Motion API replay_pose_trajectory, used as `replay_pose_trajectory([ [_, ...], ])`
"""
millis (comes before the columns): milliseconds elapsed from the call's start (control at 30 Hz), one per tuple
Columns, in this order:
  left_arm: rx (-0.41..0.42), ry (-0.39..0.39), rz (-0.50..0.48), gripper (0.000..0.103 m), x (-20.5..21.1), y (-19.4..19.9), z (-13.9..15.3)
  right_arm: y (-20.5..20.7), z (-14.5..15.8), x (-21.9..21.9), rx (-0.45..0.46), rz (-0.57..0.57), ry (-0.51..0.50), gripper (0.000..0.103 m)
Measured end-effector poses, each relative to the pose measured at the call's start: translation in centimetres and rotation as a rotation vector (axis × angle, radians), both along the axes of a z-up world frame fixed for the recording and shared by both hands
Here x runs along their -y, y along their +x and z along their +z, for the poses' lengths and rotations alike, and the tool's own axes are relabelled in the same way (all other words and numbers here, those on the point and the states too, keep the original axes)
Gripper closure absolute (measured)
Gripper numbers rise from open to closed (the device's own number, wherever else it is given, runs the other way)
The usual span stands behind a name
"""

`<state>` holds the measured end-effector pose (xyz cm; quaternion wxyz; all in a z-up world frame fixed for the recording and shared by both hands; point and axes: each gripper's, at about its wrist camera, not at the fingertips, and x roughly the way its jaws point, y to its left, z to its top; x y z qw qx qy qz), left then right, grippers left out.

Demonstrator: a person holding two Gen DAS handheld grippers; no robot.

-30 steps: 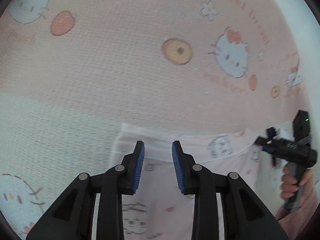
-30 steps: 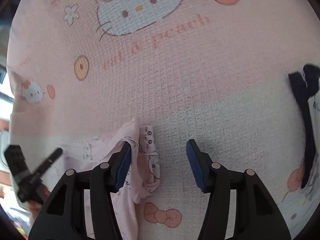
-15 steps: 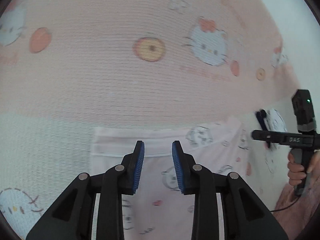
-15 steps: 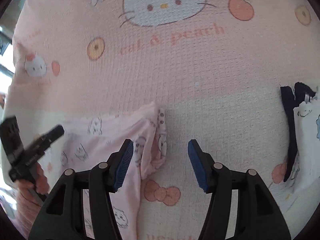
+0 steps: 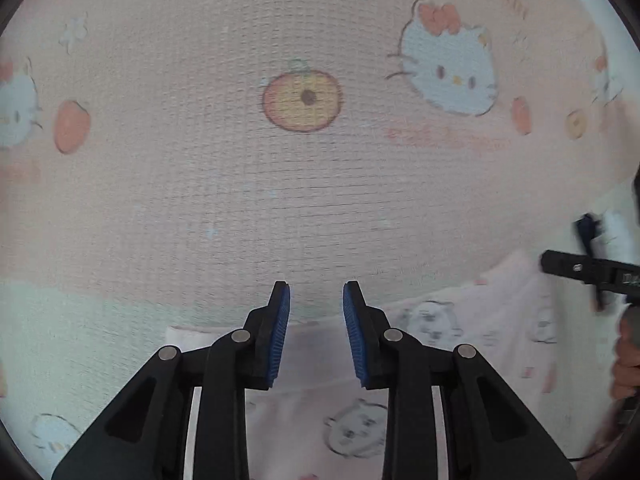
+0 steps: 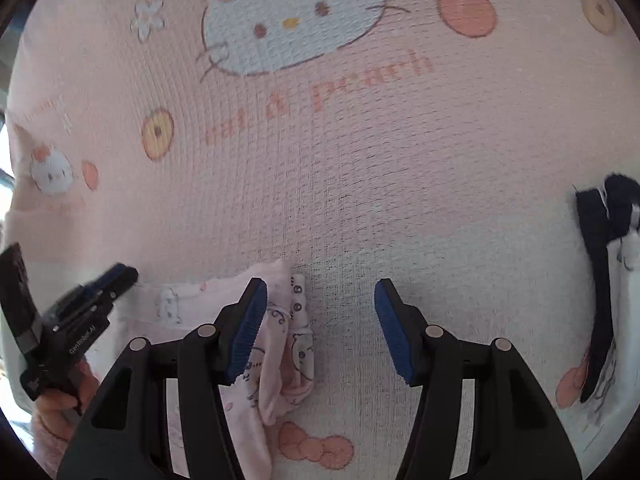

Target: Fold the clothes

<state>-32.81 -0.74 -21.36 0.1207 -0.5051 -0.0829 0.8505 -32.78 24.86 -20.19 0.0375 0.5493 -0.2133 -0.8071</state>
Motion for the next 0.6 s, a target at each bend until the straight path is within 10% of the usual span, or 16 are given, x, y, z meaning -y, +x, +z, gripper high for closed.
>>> replay_pose_trajectory([
  [200, 0.034, 0.056, -0.18, 0.073, -6.4, 6.4, 0.9, 5.6, -0.2, -0.5, 0.061, 0.005, 0.009, 0.045],
  [600, 0.075, -0.028, -0.15, 0.073, -9.9, 8.7, -1.1, 4.1, -2.3, 4.0, 0.005, 0.214, 0.038, 0.045],
])
